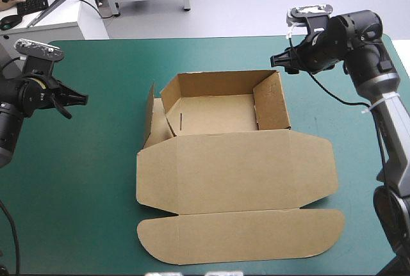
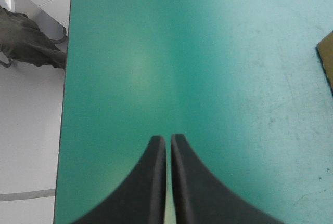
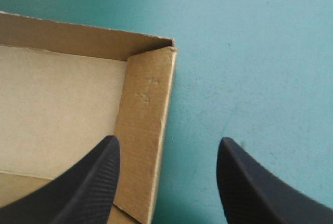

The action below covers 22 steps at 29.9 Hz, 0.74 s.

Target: Fold the box

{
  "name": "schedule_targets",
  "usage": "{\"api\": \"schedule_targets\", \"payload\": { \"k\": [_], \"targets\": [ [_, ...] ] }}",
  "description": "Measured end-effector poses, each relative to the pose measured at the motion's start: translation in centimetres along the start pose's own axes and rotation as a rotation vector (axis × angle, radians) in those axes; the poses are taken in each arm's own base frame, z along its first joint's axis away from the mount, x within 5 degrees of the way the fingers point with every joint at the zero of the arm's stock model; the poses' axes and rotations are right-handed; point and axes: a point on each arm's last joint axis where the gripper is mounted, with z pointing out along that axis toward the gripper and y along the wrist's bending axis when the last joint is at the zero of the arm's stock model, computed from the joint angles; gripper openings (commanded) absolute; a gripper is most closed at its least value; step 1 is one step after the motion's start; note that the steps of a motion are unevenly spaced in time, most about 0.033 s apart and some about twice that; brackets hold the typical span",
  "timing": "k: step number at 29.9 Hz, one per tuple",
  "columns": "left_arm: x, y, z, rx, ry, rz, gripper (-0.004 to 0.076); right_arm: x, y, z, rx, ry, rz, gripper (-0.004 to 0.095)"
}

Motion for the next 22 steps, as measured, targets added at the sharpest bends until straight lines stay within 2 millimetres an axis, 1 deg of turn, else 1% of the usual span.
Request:
{"api": "schedule_targets", "payload": {
  "k": [2,5,6,10,11,17,20,22],
  "targets": [
    [0.0,0.0,0.0,0.0,0.001,0.003,0.0013,0.8,-0.2,-0.3,0.019,0.016,-0.006,0.0519],
    [0.0,0.0,0.0,0.0,0.002,0.004,0.0013,1.6,-0.3,0.2,0.027,0.05,-0.008,0.052],
    [0.0,0.0,0.0,0.0,0.002,0.004,0.0013,1.8,-0.3,0.5,0.026,0.062,-0.007,0.0519],
    [0.1,0.0,0.0,0.001,0.007,0.004,0.0013,2.2,-0.1,2.7,0.007,0.124,0.001,0.0519],
    [0.1,0.0,0.0,0.001,0.008,0.004,0.0013,2.2,-0.1,3.3,0.002,0.138,0.003,0.0517],
    [0.1,0.0,0.0,0.001,0.012,0.004,0.0013,2.8,0.5,8.8,-0.049,0.264,0.032,0.0515],
    [0.1,0.0,0.1,0.002,0.014,0.004,0.0013,3.4,0.5,11.9,-0.049,0.333,0.036,0.0515],
    [0.1,0.0,0.1,0.002,0.017,0.004,0.0013,3.8,0.4,13.6,-0.047,0.368,0.03,0.0515]
  ]
}}
